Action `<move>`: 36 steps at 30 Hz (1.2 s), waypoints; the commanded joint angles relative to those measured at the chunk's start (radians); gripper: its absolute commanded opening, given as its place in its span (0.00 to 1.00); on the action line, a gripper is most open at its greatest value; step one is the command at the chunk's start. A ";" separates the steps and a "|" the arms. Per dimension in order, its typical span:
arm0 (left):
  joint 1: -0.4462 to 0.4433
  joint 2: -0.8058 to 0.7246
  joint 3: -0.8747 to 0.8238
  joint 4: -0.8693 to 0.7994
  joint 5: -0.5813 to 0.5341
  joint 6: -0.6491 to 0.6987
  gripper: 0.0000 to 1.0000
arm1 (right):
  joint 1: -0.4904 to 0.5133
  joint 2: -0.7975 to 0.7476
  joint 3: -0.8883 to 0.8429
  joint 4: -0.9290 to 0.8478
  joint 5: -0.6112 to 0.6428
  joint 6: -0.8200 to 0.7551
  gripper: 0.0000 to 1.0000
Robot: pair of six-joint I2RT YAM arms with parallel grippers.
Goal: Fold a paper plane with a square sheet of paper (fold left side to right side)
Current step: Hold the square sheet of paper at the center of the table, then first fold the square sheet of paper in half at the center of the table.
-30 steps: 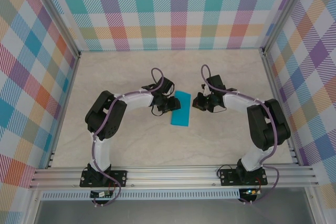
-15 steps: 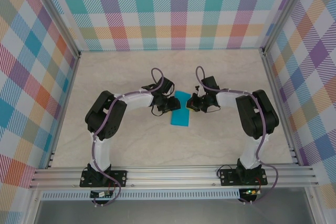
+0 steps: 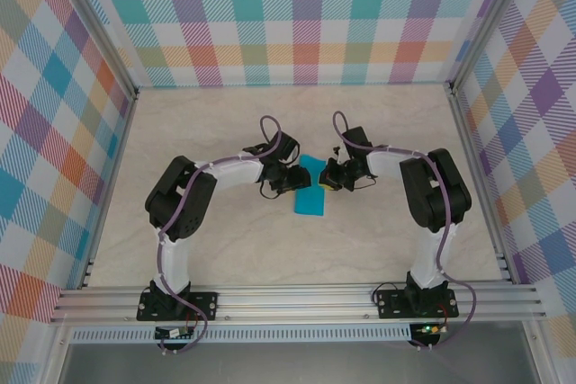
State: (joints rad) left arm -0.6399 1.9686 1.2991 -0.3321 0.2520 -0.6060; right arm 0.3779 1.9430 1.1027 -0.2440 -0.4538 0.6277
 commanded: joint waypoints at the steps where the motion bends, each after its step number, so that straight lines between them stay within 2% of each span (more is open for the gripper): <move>1: 0.002 -0.119 0.025 -0.050 -0.027 0.040 0.57 | 0.011 0.068 -0.018 -0.106 0.081 -0.021 0.00; 5: 0.000 -0.142 0.020 -0.011 0.038 0.039 0.55 | 0.013 0.068 -0.015 -0.113 0.084 -0.025 0.00; 9: -0.006 -0.093 0.021 0.094 0.183 0.012 0.36 | 0.016 0.072 -0.003 -0.124 0.085 -0.033 0.00; 12: -0.009 -0.046 0.027 0.126 0.204 -0.001 0.29 | 0.016 0.073 0.001 -0.134 0.094 -0.036 0.00; 17: -0.009 0.024 0.047 0.112 0.198 0.012 0.25 | 0.020 0.076 0.006 -0.147 0.096 -0.039 0.00; 23: 0.000 0.063 0.043 0.063 0.136 0.029 0.24 | 0.021 0.074 0.013 -0.179 0.123 -0.051 0.00; 36: 0.071 0.019 -0.122 0.064 0.107 0.047 0.23 | 0.021 0.093 0.028 -0.227 0.147 -0.071 0.00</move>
State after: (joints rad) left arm -0.6094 2.0121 1.2430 -0.1913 0.3977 -0.5797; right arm 0.3893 1.9629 1.1633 -0.3393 -0.4191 0.5823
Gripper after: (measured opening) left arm 0.234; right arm 0.045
